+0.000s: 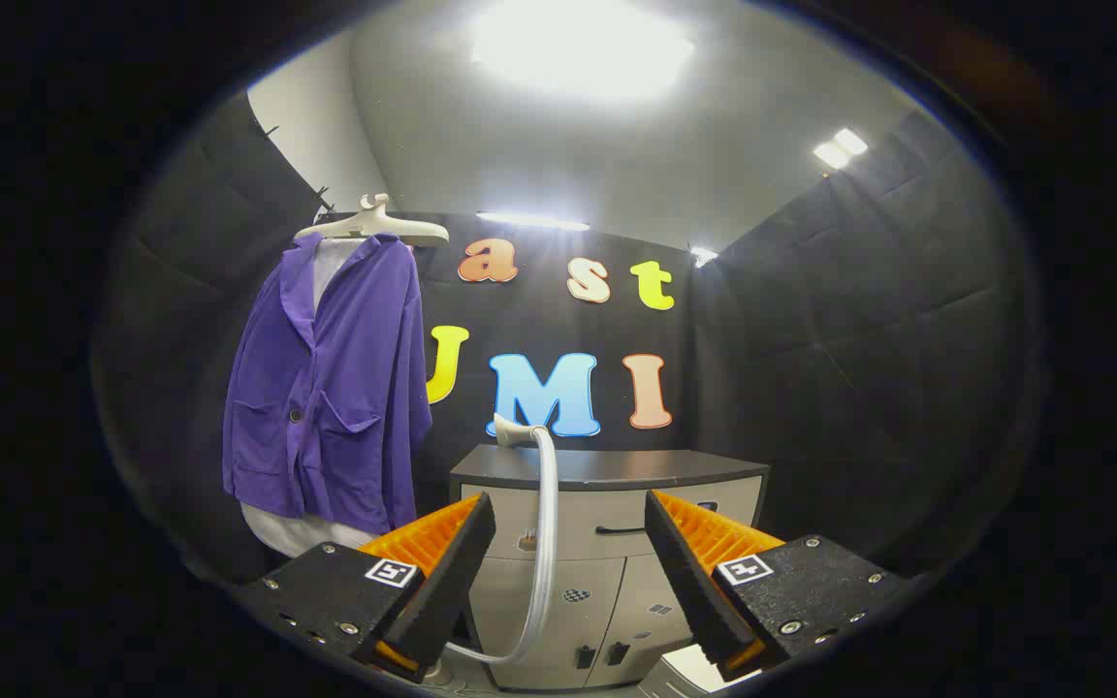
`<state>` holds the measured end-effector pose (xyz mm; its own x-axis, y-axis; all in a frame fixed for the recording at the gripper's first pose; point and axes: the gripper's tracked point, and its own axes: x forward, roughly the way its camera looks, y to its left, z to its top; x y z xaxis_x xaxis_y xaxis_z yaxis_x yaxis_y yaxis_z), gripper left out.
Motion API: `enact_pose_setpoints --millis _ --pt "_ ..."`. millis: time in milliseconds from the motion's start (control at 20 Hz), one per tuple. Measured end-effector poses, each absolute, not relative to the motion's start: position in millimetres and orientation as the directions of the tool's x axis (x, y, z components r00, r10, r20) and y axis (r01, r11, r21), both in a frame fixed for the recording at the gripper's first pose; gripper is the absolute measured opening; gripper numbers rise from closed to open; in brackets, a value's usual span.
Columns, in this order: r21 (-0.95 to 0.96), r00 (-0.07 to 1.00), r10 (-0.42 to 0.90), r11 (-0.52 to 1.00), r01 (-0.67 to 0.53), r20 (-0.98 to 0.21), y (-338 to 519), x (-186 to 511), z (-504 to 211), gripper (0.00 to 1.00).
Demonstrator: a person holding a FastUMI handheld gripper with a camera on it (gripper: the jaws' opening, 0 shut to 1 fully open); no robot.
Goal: Iron the clothes twice with a garment steamer, once on the left side and once on the right side.
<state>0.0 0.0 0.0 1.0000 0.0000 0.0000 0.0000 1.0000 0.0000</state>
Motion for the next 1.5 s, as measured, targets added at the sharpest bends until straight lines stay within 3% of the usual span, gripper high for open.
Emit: enact_pose_setpoints --millis 1050,1500 --pt "-0.018 1.0 -0.009 1.0 0.009 0.001 8.5 14.5 -0.6 0.96" --pt "0.01 0.999 0.04 0.999 -0.04 0.027 35.7 10.6 17.3 0.96"
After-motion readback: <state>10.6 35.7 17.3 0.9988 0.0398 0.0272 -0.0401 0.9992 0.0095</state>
